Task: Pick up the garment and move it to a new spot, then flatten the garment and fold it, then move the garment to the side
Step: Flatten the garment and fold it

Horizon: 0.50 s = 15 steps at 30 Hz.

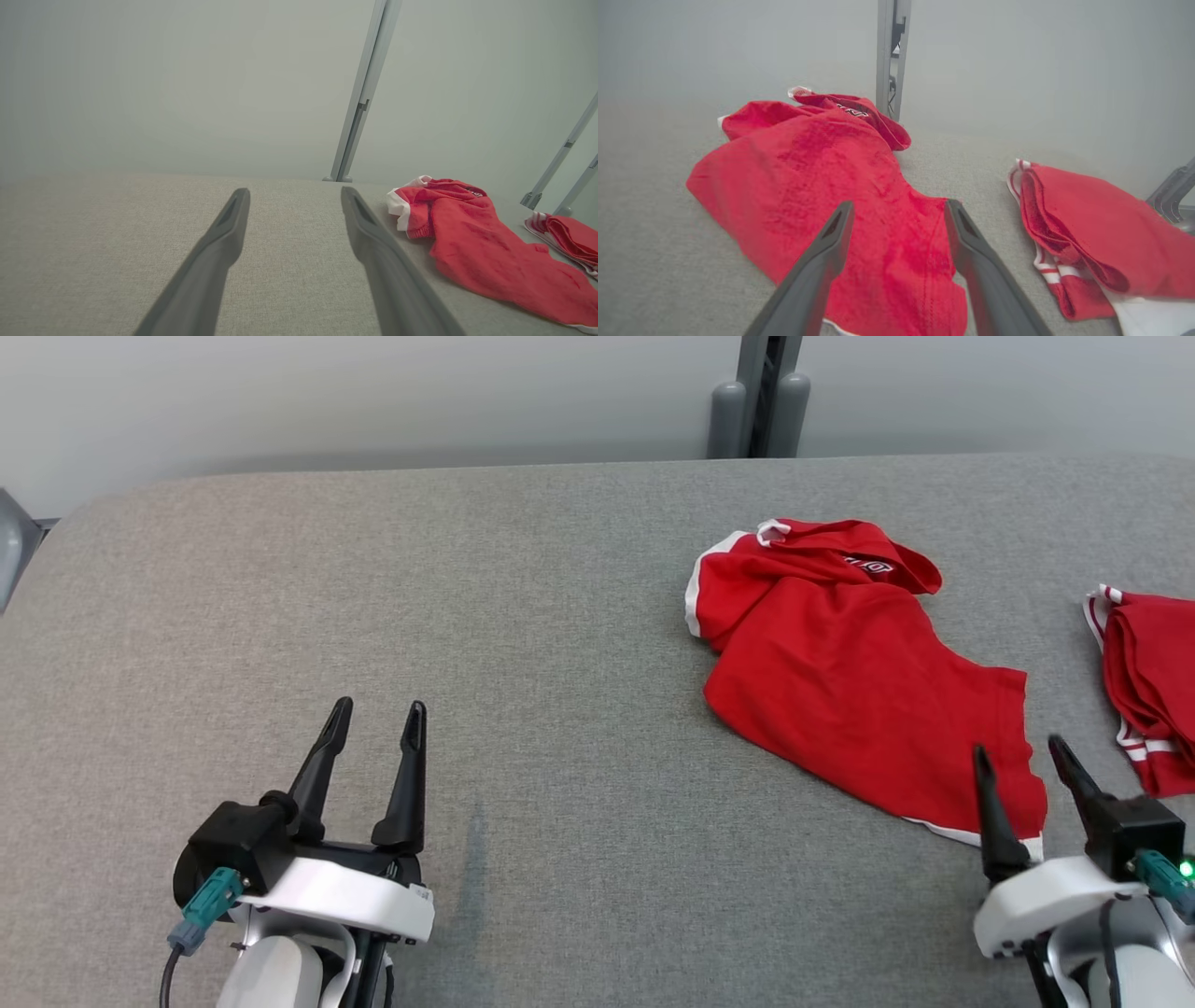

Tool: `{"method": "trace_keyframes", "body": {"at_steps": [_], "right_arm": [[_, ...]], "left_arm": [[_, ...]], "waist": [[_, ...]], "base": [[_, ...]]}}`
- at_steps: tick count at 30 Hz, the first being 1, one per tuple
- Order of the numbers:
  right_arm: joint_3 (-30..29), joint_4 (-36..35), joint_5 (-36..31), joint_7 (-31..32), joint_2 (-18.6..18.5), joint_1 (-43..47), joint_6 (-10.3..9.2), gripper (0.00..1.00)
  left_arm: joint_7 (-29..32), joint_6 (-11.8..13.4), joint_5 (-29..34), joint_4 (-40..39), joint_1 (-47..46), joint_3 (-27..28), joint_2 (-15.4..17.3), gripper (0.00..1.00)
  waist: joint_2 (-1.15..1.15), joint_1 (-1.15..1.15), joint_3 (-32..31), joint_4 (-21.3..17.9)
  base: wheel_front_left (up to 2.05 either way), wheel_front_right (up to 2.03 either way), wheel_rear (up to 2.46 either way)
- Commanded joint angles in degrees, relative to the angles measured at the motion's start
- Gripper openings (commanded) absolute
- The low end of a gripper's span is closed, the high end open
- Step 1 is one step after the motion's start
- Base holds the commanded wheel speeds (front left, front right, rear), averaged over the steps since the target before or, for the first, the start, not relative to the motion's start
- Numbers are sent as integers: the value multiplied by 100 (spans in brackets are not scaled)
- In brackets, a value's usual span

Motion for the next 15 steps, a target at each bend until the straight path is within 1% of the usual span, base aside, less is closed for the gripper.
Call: {"method": "trace_keyframes", "body": {"at_steps": [1, 4, 8, 15], "right_arm": [[110, -81, 63, -105, -27, -121, -2, 100], [439, -204, 133, -241, -26, -272, -2, 100], [814, -166, 114, -327, -32, -408, -2, 100], [1141, 14, 33, -337, -29, -613, -2, 100]], "left_arm": [[-15, -32, 4, 9, -41, -13, 23, 100], [-15, -13, 9, 8, -80, -19, 23, 100], [-15, -30, 2, 28, -72, -74, 24, 100], [-15, -16, -23, 60, 19, -166, 23, 100]], "waist": [[0, 0, 8, 38], [0, 0, 28, 107], [0, 0, 29, 246], [0, 0, 31, 452]], "base": [[0, 0, 0], [0, 0, 0], [0, 0, 0], [0, 0, 0]]}}
